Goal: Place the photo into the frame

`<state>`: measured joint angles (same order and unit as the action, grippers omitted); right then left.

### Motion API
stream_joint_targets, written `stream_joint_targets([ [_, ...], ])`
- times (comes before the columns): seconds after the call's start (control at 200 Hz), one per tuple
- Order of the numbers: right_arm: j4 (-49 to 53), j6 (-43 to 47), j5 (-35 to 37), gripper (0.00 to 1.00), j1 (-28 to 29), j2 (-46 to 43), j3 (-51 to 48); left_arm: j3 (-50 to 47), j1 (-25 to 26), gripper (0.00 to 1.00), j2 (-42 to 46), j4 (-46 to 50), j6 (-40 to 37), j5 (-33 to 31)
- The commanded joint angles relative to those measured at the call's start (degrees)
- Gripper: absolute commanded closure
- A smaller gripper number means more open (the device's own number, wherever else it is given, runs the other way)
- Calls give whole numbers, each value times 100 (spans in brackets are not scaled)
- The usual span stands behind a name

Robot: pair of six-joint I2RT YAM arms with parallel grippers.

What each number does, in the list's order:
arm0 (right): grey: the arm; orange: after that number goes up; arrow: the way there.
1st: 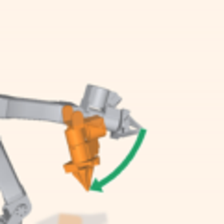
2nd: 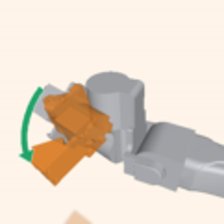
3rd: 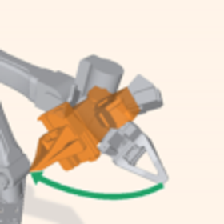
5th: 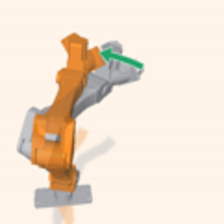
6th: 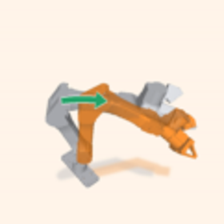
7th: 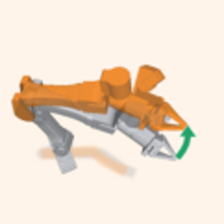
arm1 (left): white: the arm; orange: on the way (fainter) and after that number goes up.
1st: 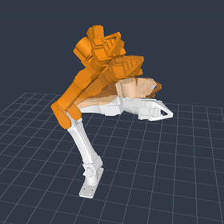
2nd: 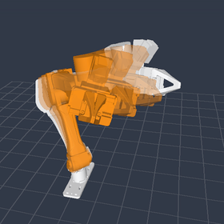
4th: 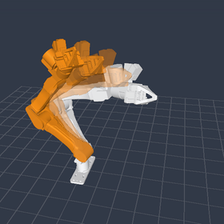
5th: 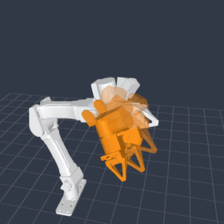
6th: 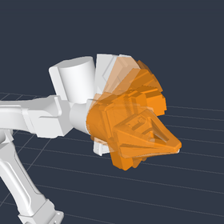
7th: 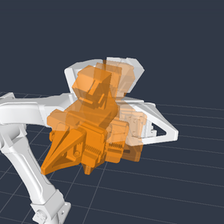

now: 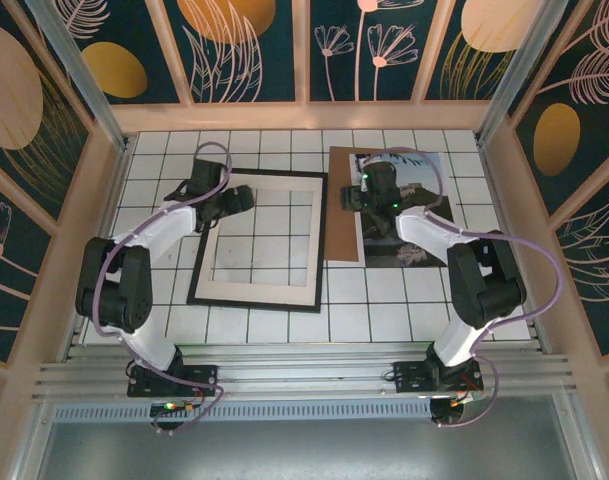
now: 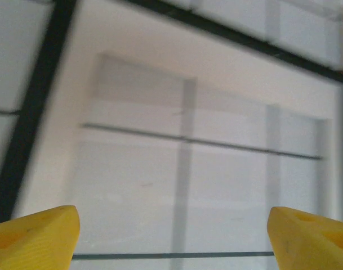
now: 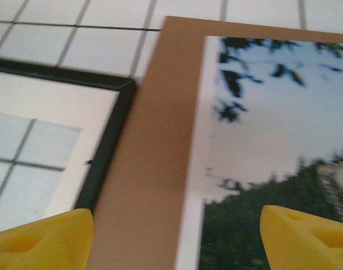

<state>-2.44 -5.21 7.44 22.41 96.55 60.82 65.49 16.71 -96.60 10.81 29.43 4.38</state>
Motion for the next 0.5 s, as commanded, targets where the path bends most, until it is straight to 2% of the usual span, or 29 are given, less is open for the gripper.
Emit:
stream_joint_targets([
  [0.0,279,-316,-170,19,-841,74,232,631,930,14,-262,-666,565,456],
  [0.09,490,-543,-614,15,-1667,119,352,1291,1588,14,-862,-657,598,347],
  [0.22,752,-639,-626,10,-2568,277,536,2238,2230,15,-1720,-401,476,115],
  [0.37,621,-791,-630,7,-3300,420,381,3124,2666,15,-2560,-140,279,-91],
  [0.495,755,-817,-954,5,-3659,793,525,3681,2841,16,-3158,28,145,-60],
])
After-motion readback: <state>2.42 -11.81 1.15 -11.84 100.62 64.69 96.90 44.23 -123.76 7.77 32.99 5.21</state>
